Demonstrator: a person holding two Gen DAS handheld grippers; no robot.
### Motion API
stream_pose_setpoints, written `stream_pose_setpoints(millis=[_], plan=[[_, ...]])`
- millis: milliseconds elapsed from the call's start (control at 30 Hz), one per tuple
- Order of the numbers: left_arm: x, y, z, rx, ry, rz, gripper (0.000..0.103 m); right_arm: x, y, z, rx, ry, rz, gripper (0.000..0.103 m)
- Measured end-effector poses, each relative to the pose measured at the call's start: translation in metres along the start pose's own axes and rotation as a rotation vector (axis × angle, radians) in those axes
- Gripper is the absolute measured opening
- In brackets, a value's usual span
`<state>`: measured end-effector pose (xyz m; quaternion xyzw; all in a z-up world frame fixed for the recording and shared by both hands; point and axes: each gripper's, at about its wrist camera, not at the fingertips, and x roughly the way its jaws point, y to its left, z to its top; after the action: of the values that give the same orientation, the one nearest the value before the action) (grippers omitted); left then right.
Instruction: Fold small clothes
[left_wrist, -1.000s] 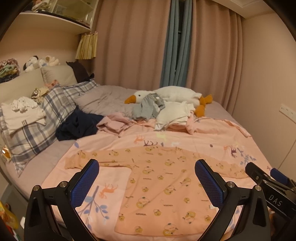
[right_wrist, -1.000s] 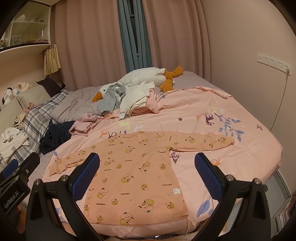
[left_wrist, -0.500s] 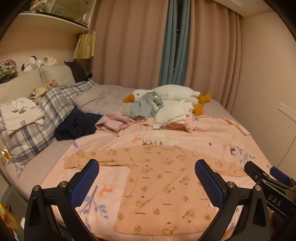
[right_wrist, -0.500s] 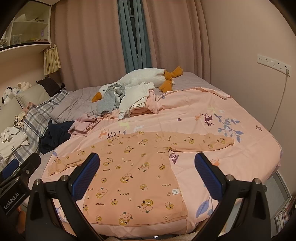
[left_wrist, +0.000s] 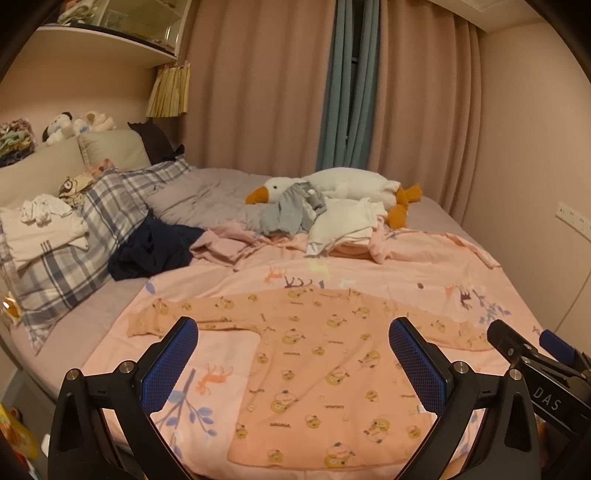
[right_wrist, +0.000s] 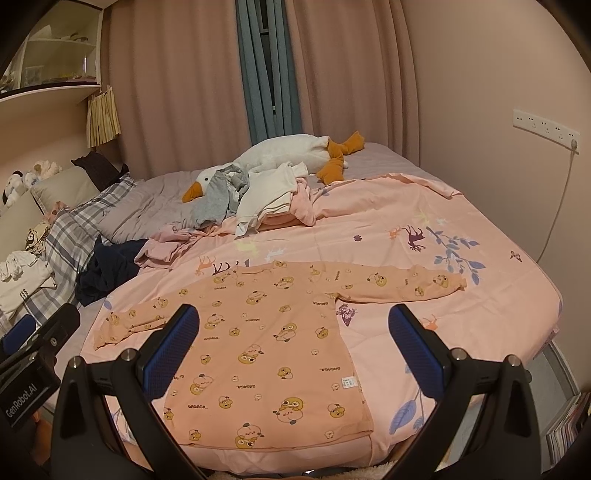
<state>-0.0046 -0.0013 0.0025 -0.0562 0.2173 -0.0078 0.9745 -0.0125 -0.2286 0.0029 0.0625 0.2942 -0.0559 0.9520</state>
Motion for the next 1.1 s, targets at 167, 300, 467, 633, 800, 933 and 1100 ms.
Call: stream_pose_setpoints(millis=[167,300,467,633,800,933,1100], plan=[[0.002,0.003,0.001,0.011,0.033,0.005,0.103,0.004,0.000,-0.001,-0.003,0.006,-0.002,0.103],[0.007,0.001,0.000,0.048,0.081,0.025,0.103,0.004,0.002,-0.002,-0.006,0.008,-0.006,0.103],[0.009,0.000,-0.002,0.033,0.076,0.012,0.103,0.005,0.002,-0.002,-0.007,0.013,-0.004,0.103],[0.009,-0.002,-0.004,0.046,0.050,0.020,0.103,0.010,0.002,-0.002,-0.011,0.023,-0.009,0.103],[0.011,-0.001,-0.005,0.054,0.053,0.030,0.103,0.012,0.005,-0.002,-0.017,0.027,-0.017,0.103],[0.013,0.001,-0.004,0.050,0.060,0.028,0.103,0.012,0.007,-0.003,-0.021,0.029,-0.019,0.103],[0.017,-0.001,-0.006,0.056,0.059,0.026,0.103,0.014,0.008,-0.004,-0.027,0.032,-0.022,0.103]])
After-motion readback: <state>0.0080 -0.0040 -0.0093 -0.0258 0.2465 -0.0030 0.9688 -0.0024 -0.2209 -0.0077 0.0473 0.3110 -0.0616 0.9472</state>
